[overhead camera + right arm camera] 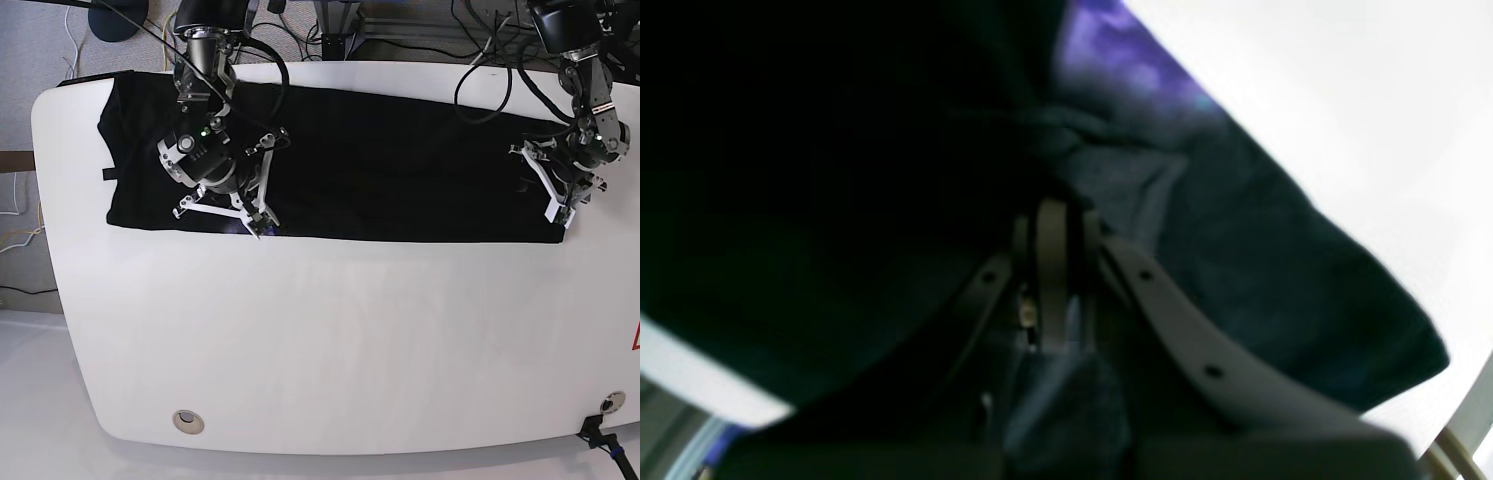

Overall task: Fold the T-shirt properly
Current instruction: 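Drag the shirt end with the right gripper, smoothing it flat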

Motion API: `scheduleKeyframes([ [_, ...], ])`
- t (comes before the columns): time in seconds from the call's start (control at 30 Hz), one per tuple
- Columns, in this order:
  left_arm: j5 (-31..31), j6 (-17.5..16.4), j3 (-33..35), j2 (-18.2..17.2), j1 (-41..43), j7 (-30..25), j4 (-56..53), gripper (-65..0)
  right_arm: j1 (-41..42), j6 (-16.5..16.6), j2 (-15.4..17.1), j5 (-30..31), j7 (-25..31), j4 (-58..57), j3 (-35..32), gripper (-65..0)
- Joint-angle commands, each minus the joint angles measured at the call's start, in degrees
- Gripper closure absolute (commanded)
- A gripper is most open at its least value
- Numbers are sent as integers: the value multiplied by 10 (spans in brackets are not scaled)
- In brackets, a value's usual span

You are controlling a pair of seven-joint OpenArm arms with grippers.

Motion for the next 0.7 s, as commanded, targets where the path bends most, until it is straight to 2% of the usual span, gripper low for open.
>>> scheduleKeyframes([
  [0.0,16,-1,0,-5,0,18,2,-358,1,-1,-7,0,-7,13,0,0],
  [0.1,16,-1,0,-5,0,18,2,-358,-32,-1,-15,1,-6,13,-5,0],
  [0.37,16,-1,1,-6,0,18,1,-358,-117,-1,-29,4,-6,13,-87,0],
  [0.53,16,-1,1,-6,0,18,1,-358,-136,-1,-29,96,-17,11,-90,-11],
  [0.67,16,-1,1,-5,0,18,1,-358,-135,-1,-3,153,-21,13,-90,-332],
])
